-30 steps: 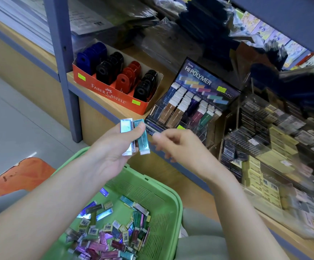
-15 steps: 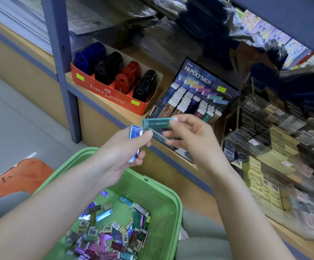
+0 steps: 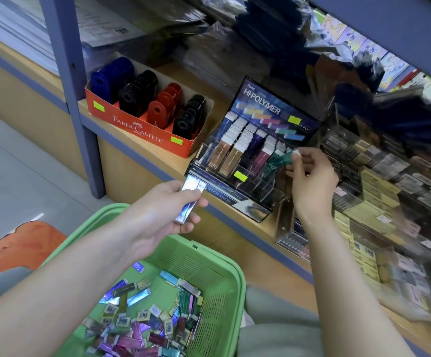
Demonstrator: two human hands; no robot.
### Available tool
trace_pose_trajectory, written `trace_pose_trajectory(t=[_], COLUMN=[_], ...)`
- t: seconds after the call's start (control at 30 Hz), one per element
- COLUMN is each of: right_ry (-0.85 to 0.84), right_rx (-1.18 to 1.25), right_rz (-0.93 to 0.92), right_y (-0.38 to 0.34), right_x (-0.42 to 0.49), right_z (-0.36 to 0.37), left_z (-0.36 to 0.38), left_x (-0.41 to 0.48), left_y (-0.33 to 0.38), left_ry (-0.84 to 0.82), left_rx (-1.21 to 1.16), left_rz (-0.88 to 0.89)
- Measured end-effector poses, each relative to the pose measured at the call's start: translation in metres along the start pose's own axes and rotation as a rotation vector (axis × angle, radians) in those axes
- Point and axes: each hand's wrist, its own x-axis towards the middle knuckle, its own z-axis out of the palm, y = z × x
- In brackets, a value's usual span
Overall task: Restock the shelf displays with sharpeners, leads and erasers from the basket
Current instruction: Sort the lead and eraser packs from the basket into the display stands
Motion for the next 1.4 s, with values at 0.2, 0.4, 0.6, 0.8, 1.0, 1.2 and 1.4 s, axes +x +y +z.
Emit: trace_pose_trajectory(t=[0.2, 0.4, 0.6, 0.8, 1.0, 1.2, 1.4], right_ry=[-0.102, -0.189, -0.163, -0.113, -0.166, -0.808, -0.702], right_rx=[-0.014, -0.156, -0.143, -0.187, -0.013, 0.195, 0.452], right_rz=[-0.104, -0.158, -0.140, -0.106, -0.146, 0.116, 0.241], right_y=[0.005, 0.010, 0.007, 0.003, -0.047, -0.075, -0.079], right_x=[0.007, 0.008, 0.014, 0.012, -0.017, -0.055, -0.053], right_z=[0.004, 0.009, 0.008, 0.009, 0.000, 0.005, 0.005], left_z=[0.000, 0.001, 0.001, 0.001, -0.003, -0.001, -0.006], left_x=[0.000, 0.002, 0.001, 0.002, 0.003, 0.002, 0.003], left_y=[-0.001, -0.002, -0.002, -0.003, -0.002, -0.003, -0.001], left_ry=[-0.002, -0.002, -0.037, -0.032, 0.016, -0.016, 0.031], left_rx=[-0.009, -0.025, -0.038, -0.059, -0.041, 0.012, 0.071], left_rz=[0.010, 0.006, 0.025, 0.056, 0.107, 0.169, 0.206])
